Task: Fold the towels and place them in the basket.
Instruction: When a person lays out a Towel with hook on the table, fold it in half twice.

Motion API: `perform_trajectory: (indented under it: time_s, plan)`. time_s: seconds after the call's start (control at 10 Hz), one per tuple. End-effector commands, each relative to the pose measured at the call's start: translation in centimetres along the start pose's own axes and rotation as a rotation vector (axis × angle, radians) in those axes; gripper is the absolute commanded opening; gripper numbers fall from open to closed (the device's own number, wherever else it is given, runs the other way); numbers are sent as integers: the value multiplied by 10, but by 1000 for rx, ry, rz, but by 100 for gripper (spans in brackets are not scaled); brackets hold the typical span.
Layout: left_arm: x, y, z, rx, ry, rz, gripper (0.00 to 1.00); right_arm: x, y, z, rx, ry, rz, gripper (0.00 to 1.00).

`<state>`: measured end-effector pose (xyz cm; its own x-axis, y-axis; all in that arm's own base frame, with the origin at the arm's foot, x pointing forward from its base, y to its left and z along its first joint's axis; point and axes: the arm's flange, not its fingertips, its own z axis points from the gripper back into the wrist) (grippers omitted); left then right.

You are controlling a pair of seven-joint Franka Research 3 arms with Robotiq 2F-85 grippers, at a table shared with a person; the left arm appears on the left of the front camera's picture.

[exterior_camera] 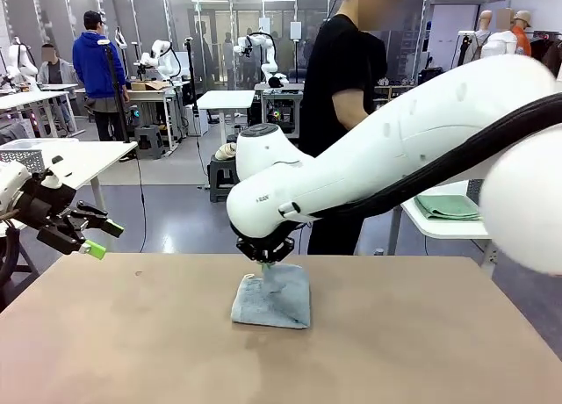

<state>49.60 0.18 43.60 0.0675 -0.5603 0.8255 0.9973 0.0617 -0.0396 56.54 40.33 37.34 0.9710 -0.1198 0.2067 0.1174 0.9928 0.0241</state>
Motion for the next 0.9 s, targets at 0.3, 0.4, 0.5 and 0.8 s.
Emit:
perform_trajectory:
  time_s: [0.3, 0.4, 0.5, 0.8]
  plan:
    - [0, 0, 1, 1, 5, -2, 100, 6, 31, -23, 52, 41, -102, 0]
    - [0, 0, 1, 1, 5, -2, 100, 6, 32, -28, 41, 44, -105, 0]
    - [0, 0, 1, 1, 5, -2, 100, 6, 33, -35, 34, 54, -107, 0]
    - [0, 0, 1, 1, 5, -2, 100, 3, 34, -46, 59, 85, -107, 26]
